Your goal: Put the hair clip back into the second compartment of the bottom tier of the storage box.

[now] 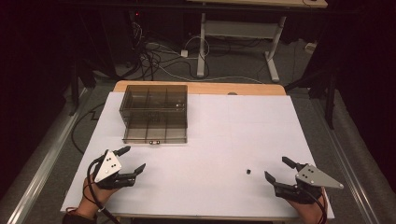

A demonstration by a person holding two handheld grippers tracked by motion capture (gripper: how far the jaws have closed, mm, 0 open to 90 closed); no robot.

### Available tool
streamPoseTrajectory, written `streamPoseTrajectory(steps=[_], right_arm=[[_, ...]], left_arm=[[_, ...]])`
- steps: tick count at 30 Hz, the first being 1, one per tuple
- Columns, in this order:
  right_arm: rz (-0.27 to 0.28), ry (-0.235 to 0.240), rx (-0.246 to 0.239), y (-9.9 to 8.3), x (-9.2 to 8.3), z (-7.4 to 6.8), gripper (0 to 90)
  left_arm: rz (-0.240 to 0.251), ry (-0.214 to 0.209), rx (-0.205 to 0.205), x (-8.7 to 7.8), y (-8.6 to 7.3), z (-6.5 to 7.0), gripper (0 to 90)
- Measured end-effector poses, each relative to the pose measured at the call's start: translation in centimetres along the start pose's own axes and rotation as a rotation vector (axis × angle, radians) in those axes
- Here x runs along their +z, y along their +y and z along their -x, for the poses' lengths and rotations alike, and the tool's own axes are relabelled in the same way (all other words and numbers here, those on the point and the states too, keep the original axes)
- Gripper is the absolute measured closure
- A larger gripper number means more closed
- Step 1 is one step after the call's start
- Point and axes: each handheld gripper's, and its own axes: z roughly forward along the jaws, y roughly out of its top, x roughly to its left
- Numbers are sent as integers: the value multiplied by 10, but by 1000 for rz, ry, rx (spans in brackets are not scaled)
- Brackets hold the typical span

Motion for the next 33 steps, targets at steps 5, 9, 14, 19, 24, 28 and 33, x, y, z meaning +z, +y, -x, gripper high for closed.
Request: streamPoseTrajectory(steps=[5,9,14,19,24,28,33], right_arm=[[-17,-1,-5,-1,2,3,212],[-33,-9,5,0,4,4,213],[-89,-19,10,1,9,6,245],[-147,-5,22,0,18,9,285],[-206,36,16,3,30,10,311],[-256,80,2,5,43,4,344],[-329,130,-19,6,60,-4,421]], left_arm=[[-23,-19,-5,1,-1,1,193],[-34,-25,5,2,-1,2,193],[-54,-39,3,2,-4,2,196],[-62,-44,5,2,-5,3,196],[-68,-43,-2,0,-7,4,196],[-68,-31,0,-3,-9,4,196],[-76,-33,-10,-5,-10,5,196]])
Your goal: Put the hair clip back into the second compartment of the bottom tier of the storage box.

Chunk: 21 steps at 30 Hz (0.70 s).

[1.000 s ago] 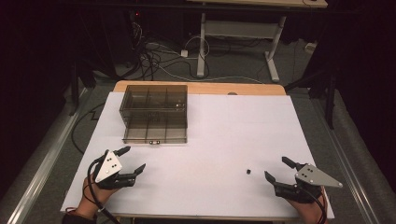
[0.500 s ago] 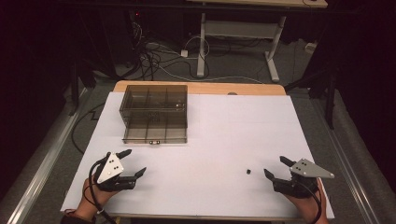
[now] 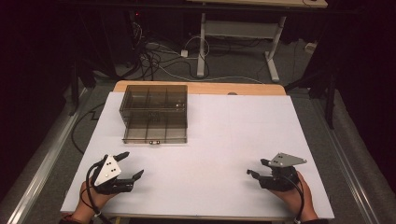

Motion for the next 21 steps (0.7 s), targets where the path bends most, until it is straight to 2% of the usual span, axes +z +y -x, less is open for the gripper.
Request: streamPoseTrajectory(steps=[2,3,6,9,14,21], right_arm=[[-13,9,-8,1,3,-1,441],[-36,31,-12,1,9,-1,456],[-71,51,-12,2,16,-1,491],[-90,49,-15,4,22,-2,526],[-86,64,-15,5,25,-2,611],[-85,98,-35,6,24,-4,747]], left_arm=[[3,3,9,0,0,0,196],[-3,-1,1,0,-1,0,196],[2,1,5,-1,-1,-1,196],[0,2,7,-1,-1,0,196],[-6,-8,-5,0,-1,0,196],[-7,-5,8,0,-1,0,196]])
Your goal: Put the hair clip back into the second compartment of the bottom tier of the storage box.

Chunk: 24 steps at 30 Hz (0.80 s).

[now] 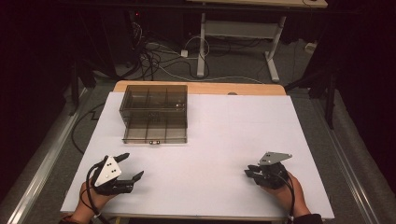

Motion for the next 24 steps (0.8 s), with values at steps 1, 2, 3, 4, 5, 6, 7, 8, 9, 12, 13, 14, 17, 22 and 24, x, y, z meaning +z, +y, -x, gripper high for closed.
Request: streamPoseTrajectory(steps=[1,2,3,4,5,6,7,8,9,12,13,14,17,22,24], right_arm=[[-2,2,-3,0,0,0,764],[-4,2,-6,0,0,-1,781],[-3,1,-8,0,0,-1,786],[-4,2,-12,0,-1,-1,810],[-5,5,-10,0,-1,-1,815],[-5,7,-9,0,-1,-1,826],[-4,10,-11,0,-1,-1,825],[-2,7,-12,0,-2,0,813],[-2,7,-12,0,-2,0,813],[-4,9,-16,0,-2,0,774],[2,14,-16,0,-2,0,756],[9,20,-9,0,-2,0,734],[21,23,5,1,-2,1,713],[6,20,-10,6,6,-2,740],[5,18,-13,7,6,-2,762]], left_arm=[[-7,-5,-5,0,0,1,196],[-7,-5,-5,0,0,1,196],[-7,-7,-5,0,0,1,197],[-7,-8,-5,0,0,1,197],[-7,-8,-5,0,0,1,197],[-9,-9,-1,1,0,1,197],[-9,-9,-1,1,0,1,196],[-9,-9,0,1,0,1,196],[-10,-9,0,1,0,2,196],[-14,-10,3,1,-1,2,197],[-16,-10,5,1,-1,2,196],[-16,-10,5,1,-1,2,196],[-13,-10,4,2,0,2,196],[-20,-9,7,3,0,2,197],[-21,-10,6,3,0,2,196]])
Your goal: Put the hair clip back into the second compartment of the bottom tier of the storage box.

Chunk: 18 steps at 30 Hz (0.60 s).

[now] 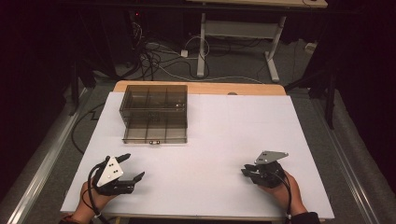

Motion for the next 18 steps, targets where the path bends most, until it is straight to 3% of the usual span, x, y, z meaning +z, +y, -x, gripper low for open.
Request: streamPoseTrajectory(steps=[2,6,10,11,13,18], right_arm=[[2,7,0,0,0,0,826],[0,-1,-13,-1,-1,-1,860],[5,1,-10,0,-1,-1,771],[23,14,15,0,-1,0,718],[38,17,47,1,0,1,697],[7,-8,52,6,6,-5,657]], left_arm=[[1,0,1,0,0,0,197],[-1,-3,2,0,0,0,196],[0,-6,3,0,0,1,197],[-1,-7,3,0,0,1,196],[-2,-7,3,1,0,1,197],[-6,-11,6,2,1,2,196]])
